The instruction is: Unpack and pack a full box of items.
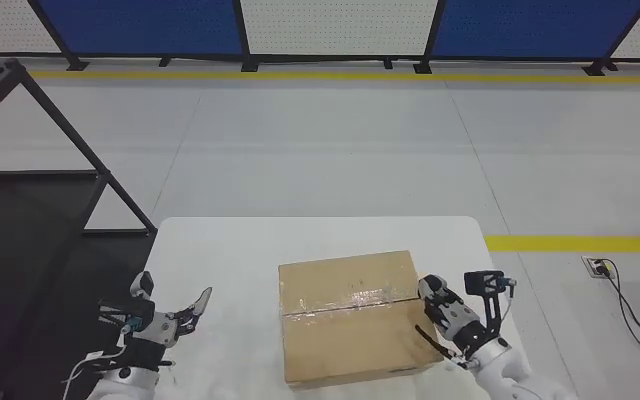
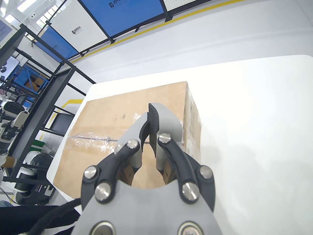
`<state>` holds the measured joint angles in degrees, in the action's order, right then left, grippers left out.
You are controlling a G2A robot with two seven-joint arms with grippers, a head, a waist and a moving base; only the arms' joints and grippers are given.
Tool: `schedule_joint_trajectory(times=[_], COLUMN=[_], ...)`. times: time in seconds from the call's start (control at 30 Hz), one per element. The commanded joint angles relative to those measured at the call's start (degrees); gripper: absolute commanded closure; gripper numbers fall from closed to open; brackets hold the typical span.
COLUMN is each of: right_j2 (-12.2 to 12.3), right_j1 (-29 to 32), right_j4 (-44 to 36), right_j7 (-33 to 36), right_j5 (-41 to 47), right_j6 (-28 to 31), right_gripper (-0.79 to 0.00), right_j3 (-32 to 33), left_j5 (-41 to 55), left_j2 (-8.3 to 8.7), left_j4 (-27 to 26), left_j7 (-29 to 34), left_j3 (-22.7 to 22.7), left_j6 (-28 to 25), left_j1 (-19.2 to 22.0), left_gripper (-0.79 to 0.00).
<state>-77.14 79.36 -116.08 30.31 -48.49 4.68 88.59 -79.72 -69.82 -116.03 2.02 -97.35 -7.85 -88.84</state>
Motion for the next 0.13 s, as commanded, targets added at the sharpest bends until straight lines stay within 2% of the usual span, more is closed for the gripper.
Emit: schedule_joint_trajectory(times=[0.0,0.1], right_j2=[0.00,-0.01], right_j1=[0.00,-0.01], right_j4=[0.00,0.00], right_j7=[0.00,-0.02], right_j5=[0.00,0.01], right_j6=[0.00,0.04], right_gripper=[-0.110,-0.316], right_j3=[0.00,-0.03], left_j5=[0.00,-0.43], left_j2=[0.00,0.00], left_j4=[0.00,0.00], left_j7=[0.00,0.03], left_j3=[0.00,0.03], left_j6=[0.00,0.02], left_j1=[0.00,0.01], left_gripper=[-0.785,-0.785])
